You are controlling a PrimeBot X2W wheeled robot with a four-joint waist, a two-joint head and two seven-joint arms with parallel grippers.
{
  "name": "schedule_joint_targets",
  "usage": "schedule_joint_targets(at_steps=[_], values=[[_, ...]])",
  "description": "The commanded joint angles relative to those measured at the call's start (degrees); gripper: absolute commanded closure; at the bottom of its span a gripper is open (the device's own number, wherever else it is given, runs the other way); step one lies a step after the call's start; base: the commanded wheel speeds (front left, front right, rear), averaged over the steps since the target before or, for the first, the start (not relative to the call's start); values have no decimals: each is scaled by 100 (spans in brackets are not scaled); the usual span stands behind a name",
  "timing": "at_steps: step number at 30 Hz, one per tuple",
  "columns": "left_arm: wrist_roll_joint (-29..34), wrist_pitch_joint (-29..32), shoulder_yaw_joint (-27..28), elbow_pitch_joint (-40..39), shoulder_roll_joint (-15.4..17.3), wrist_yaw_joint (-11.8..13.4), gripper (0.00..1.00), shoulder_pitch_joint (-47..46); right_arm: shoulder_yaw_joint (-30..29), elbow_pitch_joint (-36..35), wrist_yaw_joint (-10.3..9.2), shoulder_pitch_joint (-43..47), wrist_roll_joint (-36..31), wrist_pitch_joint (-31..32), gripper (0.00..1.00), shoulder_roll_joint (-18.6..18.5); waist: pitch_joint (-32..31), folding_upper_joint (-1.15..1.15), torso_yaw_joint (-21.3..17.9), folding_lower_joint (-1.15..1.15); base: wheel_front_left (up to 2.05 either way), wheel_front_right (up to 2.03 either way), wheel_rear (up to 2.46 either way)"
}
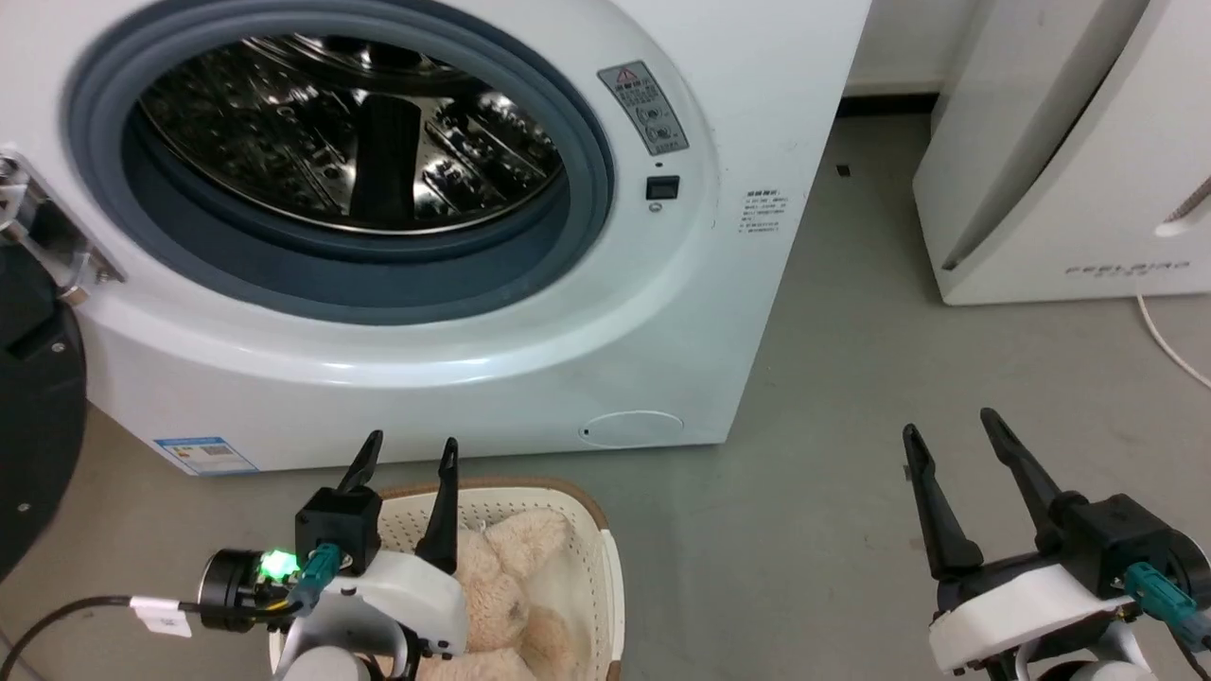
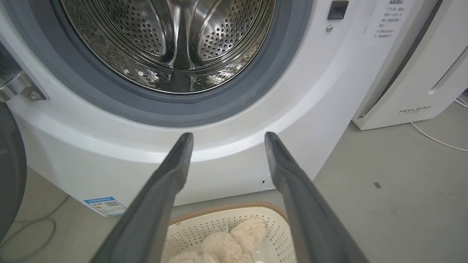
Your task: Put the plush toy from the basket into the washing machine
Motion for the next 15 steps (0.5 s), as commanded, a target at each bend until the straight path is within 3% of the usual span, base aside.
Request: schedule_joint_targets(at_steps=[1, 15], values=[[-28, -70, -25, 119, 49, -36, 0, -142, -13, -51, -2, -111, 66, -63, 0, -1, 112, 0, -57, -1, 0, 0, 0], [-103, -81, -186, 1086, 229, -167, 0, -896, 1, -201, -3, -279, 218, -230, 0, -1, 752, 0, -280, -1, 0, 0, 0]])
